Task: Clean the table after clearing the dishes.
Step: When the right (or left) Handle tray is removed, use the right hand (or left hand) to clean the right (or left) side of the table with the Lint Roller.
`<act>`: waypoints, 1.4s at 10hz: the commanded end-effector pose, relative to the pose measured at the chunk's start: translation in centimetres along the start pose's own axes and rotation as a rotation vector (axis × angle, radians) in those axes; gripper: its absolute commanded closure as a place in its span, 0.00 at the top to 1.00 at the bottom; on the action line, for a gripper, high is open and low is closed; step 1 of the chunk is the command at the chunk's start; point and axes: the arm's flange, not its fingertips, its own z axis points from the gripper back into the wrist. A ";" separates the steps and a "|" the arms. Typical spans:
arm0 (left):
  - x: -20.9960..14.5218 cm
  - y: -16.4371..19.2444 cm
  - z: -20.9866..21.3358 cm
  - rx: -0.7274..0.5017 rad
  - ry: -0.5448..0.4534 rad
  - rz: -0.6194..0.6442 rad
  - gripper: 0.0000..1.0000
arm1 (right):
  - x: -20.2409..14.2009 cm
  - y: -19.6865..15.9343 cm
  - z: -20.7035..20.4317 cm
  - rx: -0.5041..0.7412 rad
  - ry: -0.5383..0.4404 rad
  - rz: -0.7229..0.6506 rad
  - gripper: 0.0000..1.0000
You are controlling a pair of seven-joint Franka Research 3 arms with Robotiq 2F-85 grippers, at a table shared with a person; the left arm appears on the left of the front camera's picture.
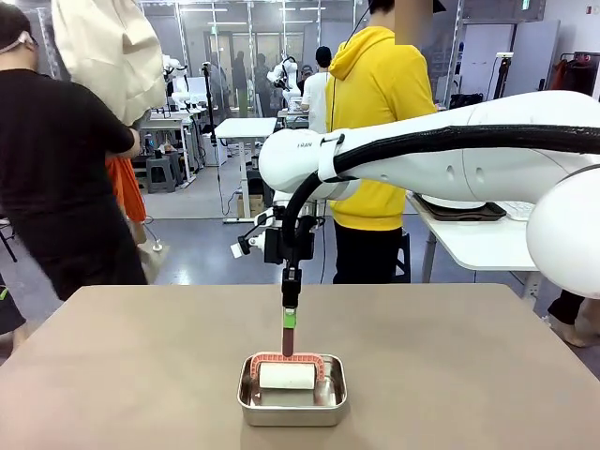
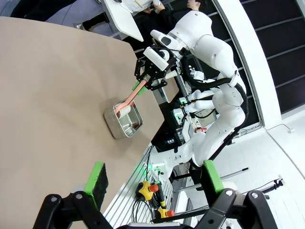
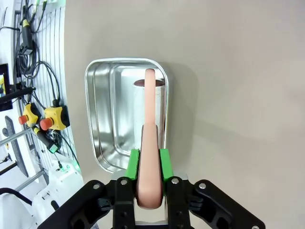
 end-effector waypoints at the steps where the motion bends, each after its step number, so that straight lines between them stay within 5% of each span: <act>1: -0.2 -0.5 0.2 0.004 0.003 -0.001 1.00 | 0.4 3.3 2.4 -0.056 0.000 -0.078 0.00; 5: -0.2 -0.5 0.2 0.004 0.003 -0.001 1.00 | -1.7 9.9 8.7 -0.233 -0.049 -0.305 0.00; 8: -0.2 -0.5 0.2 0.004 0.003 -0.001 1.00 | -3.6 10.9 10.7 -0.315 -0.058 -0.423 0.00; 11: -0.2 -0.5 0.2 0.004 0.003 -0.001 1.00 | -10.1 10.1 11.4 -0.415 -0.231 -0.811 0.00; 14: -0.2 -0.5 0.2 0.004 0.003 -0.001 1.00 | -16.6 9.1 11.0 -0.350 -0.463 -1.149 0.00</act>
